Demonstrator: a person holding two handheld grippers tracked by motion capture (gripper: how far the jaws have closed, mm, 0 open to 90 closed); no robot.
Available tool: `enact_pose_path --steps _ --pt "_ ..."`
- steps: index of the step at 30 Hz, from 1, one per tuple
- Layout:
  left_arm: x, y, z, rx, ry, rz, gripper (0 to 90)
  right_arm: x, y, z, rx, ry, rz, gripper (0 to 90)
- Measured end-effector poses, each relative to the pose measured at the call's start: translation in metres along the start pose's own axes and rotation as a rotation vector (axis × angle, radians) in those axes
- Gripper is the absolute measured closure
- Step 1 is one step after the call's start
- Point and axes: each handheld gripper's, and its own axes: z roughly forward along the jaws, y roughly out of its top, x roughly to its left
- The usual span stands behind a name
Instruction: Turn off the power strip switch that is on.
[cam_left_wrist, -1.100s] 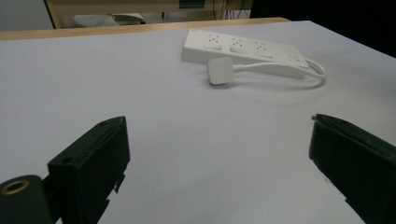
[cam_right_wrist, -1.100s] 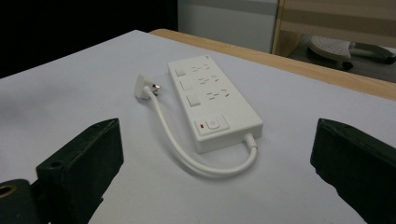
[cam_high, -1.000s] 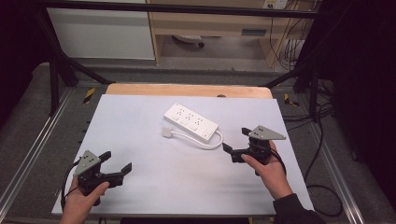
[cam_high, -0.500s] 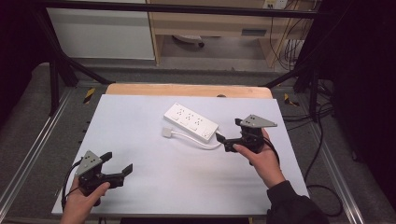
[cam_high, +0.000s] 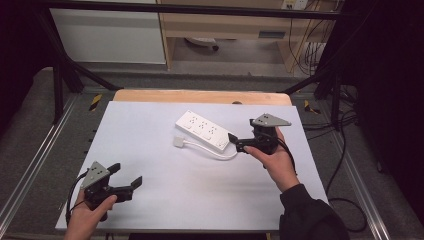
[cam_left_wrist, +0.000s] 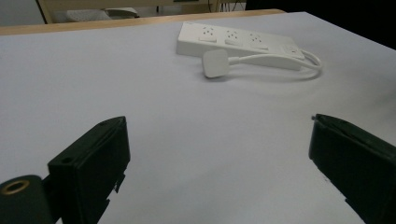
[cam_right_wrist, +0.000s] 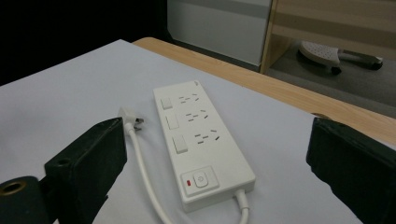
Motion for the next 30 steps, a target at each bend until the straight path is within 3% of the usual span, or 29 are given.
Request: enact_pose_path --steps 12,13,15,16,17,19,20,21,30 --pt "0.000 0.000 -0.001 -0.005 -0.002 -0.001 5.4 -0.005 0.017 0.009 -0.029 -0.007 0.007 25.3" --pt "0.000 0.000 -0.001 -0.004 -0.003 -0.003 5.4 -0.005 0.019 0.011 -0.032 -0.008 0.003 32.4" --pt "0.000 0.000 -0.001 -0.004 -0.004 0.000 5.4 -0.005 0.020 0.012 -0.033 -0.010 -0.002 35.3" --pt "0.000 0.000 -0.001 -0.004 -0.004 -0.001 5.4 -0.005 0.022 0.014 -0.036 -0.015 -0.010 42.5" --pt "0.000 0.000 -0.001 -0.004 -0.004 0.000 5.4 -0.005 0.022 0.014 -0.036 -0.015 -0.010 42.5" --pt "0.000 0.000 0.000 -0.004 -0.004 0.000 5.4 -0.006 0.024 0.017 -0.055 -0.023 -0.009 52.3" --pt "0.000 0.000 0.000 -0.004 -0.005 0.000 5.4 -0.006 0.024 0.017 -0.055 -0.023 -0.009 52.3" --pt "0.000 0.000 0.000 -0.004 -0.006 0.001 5.5 -0.006 0.025 0.020 -0.064 -0.028 -0.019 59.8" --pt "0.000 0.000 -0.001 -0.004 -0.009 0.007 5.6 -0.006 0.023 0.039 -0.076 -0.056 -0.045 79.0"
